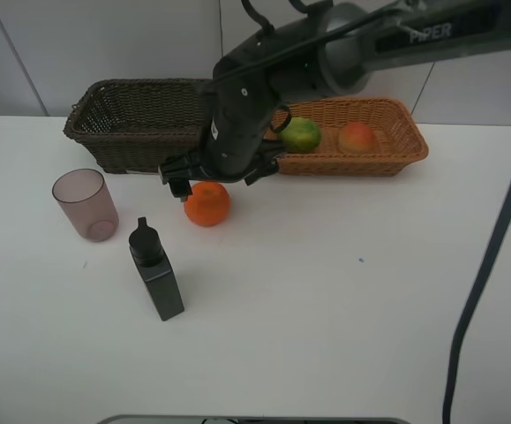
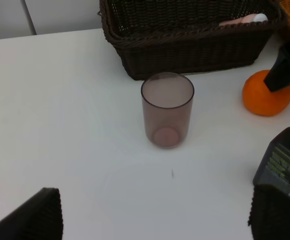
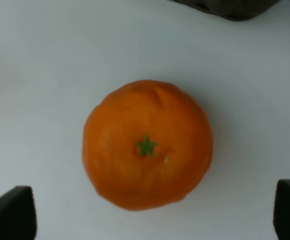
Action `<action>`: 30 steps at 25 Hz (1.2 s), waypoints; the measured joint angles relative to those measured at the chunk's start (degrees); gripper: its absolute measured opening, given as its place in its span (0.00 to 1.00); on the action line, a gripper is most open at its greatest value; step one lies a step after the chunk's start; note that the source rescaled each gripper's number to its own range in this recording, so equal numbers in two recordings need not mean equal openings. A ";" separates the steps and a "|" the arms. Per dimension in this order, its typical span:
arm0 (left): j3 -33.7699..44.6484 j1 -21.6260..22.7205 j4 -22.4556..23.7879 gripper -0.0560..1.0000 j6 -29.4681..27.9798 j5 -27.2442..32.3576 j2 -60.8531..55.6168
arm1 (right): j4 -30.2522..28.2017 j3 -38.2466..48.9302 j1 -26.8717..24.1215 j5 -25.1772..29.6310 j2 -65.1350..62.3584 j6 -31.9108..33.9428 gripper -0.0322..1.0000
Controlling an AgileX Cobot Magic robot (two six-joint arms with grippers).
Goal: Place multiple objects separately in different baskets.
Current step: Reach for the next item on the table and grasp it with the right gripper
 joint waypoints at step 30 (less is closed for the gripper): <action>0.00 0.00 0.00 0.96 0.00 0.00 0.00 | -5.01 0.07 0.00 -12.14 5.35 1.45 1.00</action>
